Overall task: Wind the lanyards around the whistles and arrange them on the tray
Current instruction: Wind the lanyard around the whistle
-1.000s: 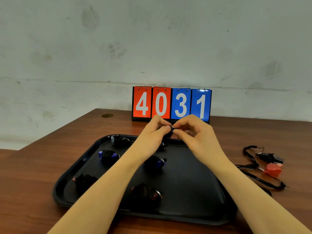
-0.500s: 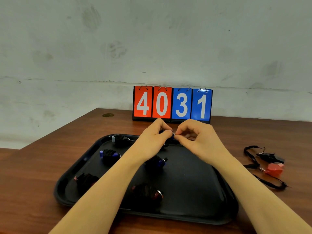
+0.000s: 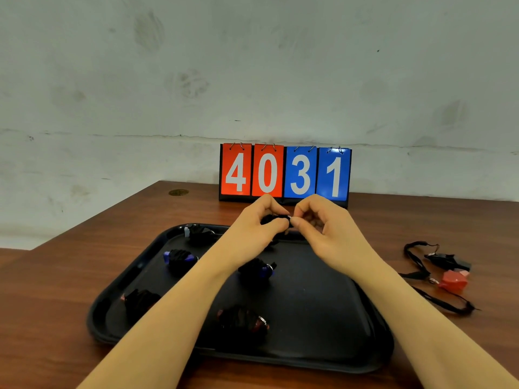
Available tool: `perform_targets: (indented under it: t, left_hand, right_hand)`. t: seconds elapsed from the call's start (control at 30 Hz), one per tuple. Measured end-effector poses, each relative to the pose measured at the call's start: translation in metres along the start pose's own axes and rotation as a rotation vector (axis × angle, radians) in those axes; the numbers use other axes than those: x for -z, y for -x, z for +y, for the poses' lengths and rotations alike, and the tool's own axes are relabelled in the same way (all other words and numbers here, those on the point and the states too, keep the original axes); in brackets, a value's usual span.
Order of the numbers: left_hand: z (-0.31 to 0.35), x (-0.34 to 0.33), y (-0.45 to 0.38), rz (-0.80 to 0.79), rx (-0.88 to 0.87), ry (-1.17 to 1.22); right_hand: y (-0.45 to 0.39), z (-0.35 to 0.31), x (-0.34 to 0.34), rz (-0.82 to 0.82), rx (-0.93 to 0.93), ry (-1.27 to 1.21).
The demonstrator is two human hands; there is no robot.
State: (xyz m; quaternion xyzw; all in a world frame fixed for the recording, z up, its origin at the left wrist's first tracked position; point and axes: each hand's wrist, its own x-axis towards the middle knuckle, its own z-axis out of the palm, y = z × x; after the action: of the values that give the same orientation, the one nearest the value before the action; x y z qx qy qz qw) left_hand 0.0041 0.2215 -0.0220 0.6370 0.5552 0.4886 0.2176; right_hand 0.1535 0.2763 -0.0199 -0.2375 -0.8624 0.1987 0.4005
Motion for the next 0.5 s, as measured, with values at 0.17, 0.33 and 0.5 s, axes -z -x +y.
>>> perform_targets:
  t: [0.17,0.33,0.5]
  left_hand:
    - [-0.002,0.000,-0.002,0.034,0.044,0.151]
    - [-0.003,-0.001,-0.002,0.048,0.099,0.324]
    - [-0.003,0.000,-0.004,0.112,0.138,0.370]
  right_hand:
    - [0.000,-0.001,-0.011,-0.004,0.109,0.106]
    - [-0.001,-0.001,-0.017,0.065,0.258,0.208]
    - [-0.004,0.005,-0.015,0.112,0.319,0.137]
